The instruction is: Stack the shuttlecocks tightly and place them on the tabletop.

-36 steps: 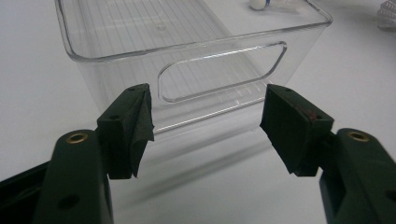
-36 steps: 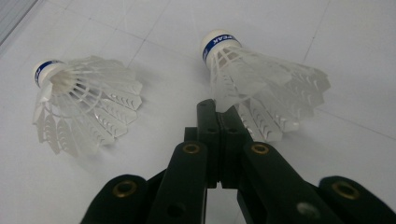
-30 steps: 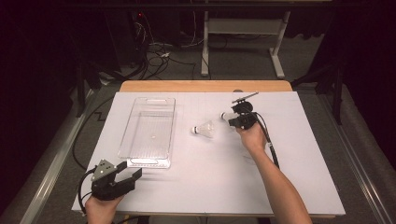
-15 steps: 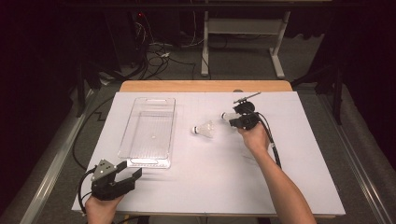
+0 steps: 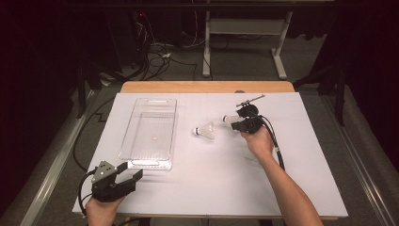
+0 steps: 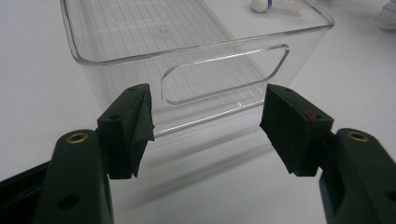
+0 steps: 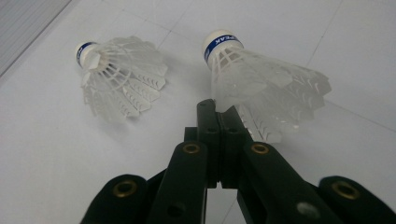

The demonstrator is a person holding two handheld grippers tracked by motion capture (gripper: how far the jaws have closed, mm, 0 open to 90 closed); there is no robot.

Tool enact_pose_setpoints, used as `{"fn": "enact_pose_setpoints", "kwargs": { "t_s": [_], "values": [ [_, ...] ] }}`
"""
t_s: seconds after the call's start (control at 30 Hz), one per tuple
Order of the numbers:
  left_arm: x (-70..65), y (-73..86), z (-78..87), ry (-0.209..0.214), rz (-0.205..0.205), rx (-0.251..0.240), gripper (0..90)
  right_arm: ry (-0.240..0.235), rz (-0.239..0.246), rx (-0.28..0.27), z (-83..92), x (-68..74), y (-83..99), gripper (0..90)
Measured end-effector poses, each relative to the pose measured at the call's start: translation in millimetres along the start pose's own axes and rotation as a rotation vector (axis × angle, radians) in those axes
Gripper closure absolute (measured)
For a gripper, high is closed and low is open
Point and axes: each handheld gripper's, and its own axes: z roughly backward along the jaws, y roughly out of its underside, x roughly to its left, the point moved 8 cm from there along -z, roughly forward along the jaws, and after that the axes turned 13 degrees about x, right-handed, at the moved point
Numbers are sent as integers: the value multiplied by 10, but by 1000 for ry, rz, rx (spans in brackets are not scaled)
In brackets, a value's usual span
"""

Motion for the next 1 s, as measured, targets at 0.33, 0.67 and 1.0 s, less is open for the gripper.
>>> {"fn": "enact_pose_setpoints", "kwargs": {
  "t_s": [0.33,0.67,1.0],
  "values": [
    [1,-1,1,-1,-1,1,348,-13,36,-7,65,70,35,900],
    [1,-1,1,-1,-1,1,348,-25,54,-15,92,119,72,900],
    [0,-1,-3,0,0,2,348,-33,61,-14,114,112,147,900]
  ]
}}
